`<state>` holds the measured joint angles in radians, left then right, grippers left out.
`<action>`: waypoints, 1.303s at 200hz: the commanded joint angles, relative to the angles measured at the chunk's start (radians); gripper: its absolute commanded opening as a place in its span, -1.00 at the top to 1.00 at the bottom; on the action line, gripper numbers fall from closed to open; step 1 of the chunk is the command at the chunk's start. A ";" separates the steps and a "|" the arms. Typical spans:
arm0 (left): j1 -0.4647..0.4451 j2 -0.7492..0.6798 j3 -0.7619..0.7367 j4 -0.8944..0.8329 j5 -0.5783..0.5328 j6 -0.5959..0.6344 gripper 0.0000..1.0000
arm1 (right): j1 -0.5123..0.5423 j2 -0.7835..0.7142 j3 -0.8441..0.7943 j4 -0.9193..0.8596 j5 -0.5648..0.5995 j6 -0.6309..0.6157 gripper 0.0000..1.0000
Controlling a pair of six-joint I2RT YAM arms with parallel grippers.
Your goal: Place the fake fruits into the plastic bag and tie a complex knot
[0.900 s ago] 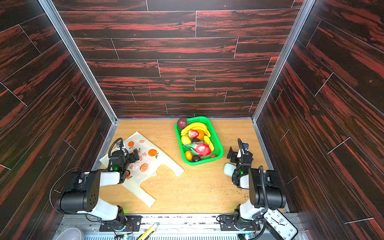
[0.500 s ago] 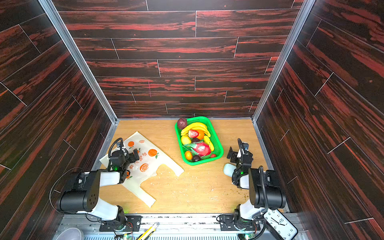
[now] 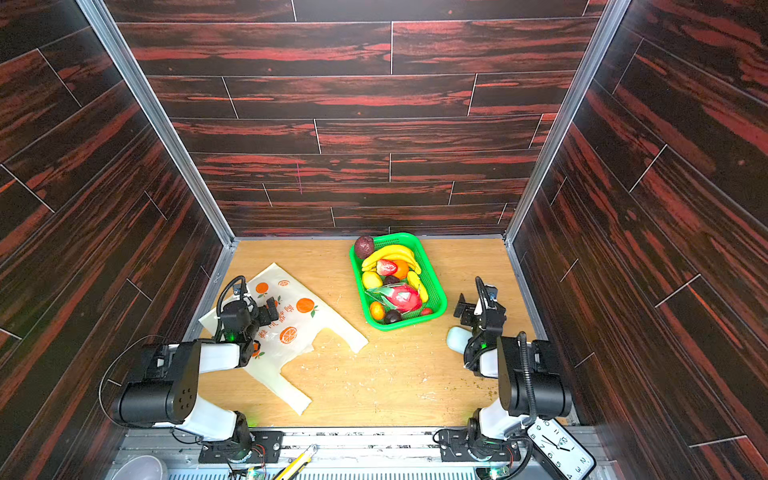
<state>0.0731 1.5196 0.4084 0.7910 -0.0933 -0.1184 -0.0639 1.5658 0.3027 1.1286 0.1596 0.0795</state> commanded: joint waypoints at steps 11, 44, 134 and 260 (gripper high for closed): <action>0.005 -0.196 0.001 -0.117 -0.006 0.016 -0.97 | -0.001 -0.128 -0.011 -0.059 0.022 0.014 -0.97; 0.005 -0.368 0.083 -0.341 -0.056 -0.121 -0.79 | -0.001 -0.313 0.054 -0.351 0.018 0.043 -0.98; -0.098 -0.543 0.311 -1.067 0.022 -0.215 -0.59 | -0.001 -0.615 0.402 -1.230 -0.310 0.196 -0.97; -0.518 -0.345 0.355 -1.385 -0.121 -0.159 -0.71 | 0.002 -0.690 0.407 -1.463 -0.469 0.211 -0.97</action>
<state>-0.3985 1.0782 0.7124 -0.5396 -0.1722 -0.3199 -0.0631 0.8906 0.7277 -0.3023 -0.2893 0.2783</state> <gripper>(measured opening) 0.843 0.988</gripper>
